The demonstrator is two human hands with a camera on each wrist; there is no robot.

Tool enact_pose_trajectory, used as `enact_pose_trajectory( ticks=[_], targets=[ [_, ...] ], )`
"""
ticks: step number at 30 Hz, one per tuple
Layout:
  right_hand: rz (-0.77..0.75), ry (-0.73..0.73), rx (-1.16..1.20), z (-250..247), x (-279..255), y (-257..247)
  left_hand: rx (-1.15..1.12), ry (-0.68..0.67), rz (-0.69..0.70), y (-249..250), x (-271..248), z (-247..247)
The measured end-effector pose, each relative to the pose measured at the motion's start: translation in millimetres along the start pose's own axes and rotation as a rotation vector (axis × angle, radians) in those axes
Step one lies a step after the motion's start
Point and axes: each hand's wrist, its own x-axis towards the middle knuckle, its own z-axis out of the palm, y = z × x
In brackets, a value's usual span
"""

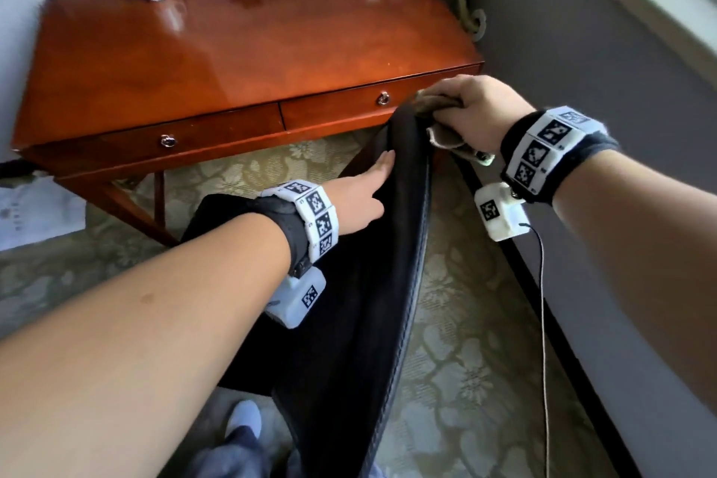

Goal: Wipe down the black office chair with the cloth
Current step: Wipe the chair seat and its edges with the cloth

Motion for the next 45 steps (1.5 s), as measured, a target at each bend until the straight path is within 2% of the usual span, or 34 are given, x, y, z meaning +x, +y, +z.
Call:
enact_pose_trajectory(
  ticks=[3,7,10,14,21,23,25,27,29,32,38,41,45],
  targets=[
    [-0.130,-0.038,-0.106,5,-39,-8,0.004,0.053,0.000,-3,8,-5],
    [-0.206,-0.072,-0.045,13,-108,-19,-0.023,0.105,-0.050,-11,25,-5],
    [-0.277,-0.106,-0.001,19,-156,-31,-0.048,0.183,-0.024,-10,26,-7],
    [-0.346,-0.093,-0.003,31,-189,-36,-0.080,0.179,0.036,-13,29,-4],
    [-0.152,0.096,-0.110,39,-151,-42,-0.109,0.304,0.212,-54,32,16],
    [-0.074,0.153,-0.097,41,-140,-44,-0.111,0.263,0.254,-67,18,31],
    [-0.003,0.192,-0.062,42,-127,-48,-0.125,0.160,0.266,-78,0,44],
    [0.041,0.195,-0.024,41,-114,-52,-0.104,0.094,0.242,-82,-13,51],
    [0.055,0.166,-0.059,36,-109,-53,-0.100,0.088,0.220,-79,-17,53],
    [0.080,0.107,-0.068,31,-129,-53,-0.097,0.083,0.199,-77,-16,55],
    [0.097,0.056,-0.094,38,-208,-58,-0.050,0.053,0.226,-71,-17,67],
    [0.120,0.074,-0.061,46,-236,-60,-0.041,0.044,0.246,-71,-21,76],
    [0.147,0.148,-0.062,58,-248,-62,-0.038,0.043,0.237,-71,-25,78]
  ],
)
